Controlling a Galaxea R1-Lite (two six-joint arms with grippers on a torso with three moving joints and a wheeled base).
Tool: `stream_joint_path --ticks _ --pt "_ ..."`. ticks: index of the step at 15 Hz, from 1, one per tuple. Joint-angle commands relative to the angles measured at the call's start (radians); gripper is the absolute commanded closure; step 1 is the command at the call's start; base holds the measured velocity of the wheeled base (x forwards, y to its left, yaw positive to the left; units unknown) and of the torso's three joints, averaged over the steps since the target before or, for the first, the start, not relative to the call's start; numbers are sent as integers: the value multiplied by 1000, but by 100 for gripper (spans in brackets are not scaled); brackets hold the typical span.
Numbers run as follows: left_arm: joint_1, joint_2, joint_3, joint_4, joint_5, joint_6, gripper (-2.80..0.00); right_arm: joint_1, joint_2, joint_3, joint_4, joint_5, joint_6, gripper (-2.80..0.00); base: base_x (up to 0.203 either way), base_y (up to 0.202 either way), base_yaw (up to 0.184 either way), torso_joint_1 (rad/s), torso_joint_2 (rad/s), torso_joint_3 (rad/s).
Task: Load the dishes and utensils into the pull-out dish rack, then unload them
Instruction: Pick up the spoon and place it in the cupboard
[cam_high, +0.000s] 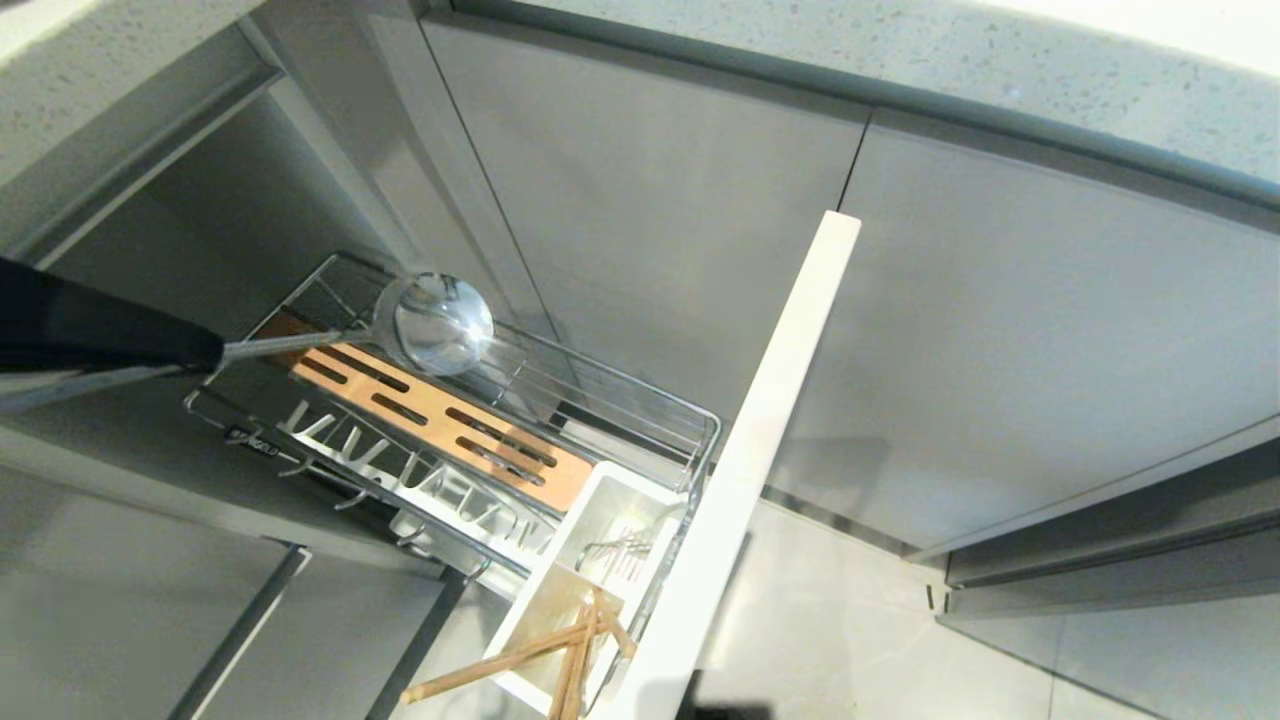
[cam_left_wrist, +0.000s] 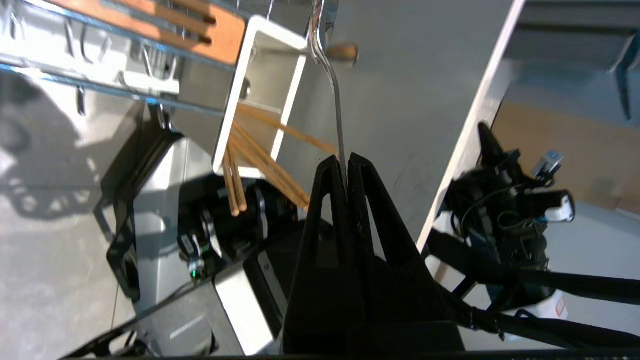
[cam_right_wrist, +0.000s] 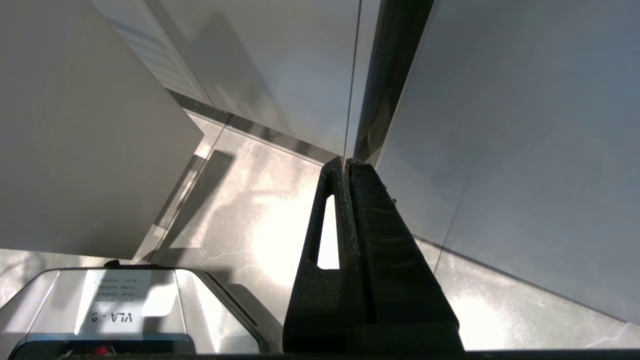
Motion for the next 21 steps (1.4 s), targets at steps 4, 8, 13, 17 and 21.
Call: stream_joint_path --ticks 4,8,13,17,21 --pt "-60 93 0 57 -2 -7 0 0 1 2 0 0 -1 0 0 0 0 0 0 0" --pt "-97 165 2 110 3 -15 0 0 1 2 0 0 0 0 0 0 0 0 0 0" --pt "-146 266 6 167 48 -37 0 0 1 2 0 0 0 0 0 0 0 0 0 0" --pt "-239 349 11 174 180 -149 0 0 1 2 0 0 0 0 0 0 0 0 0 0" --pt "-238 383 8 123 186 -155 0 0 1 2 0 0 0 0 0 0 0 0 0 0"
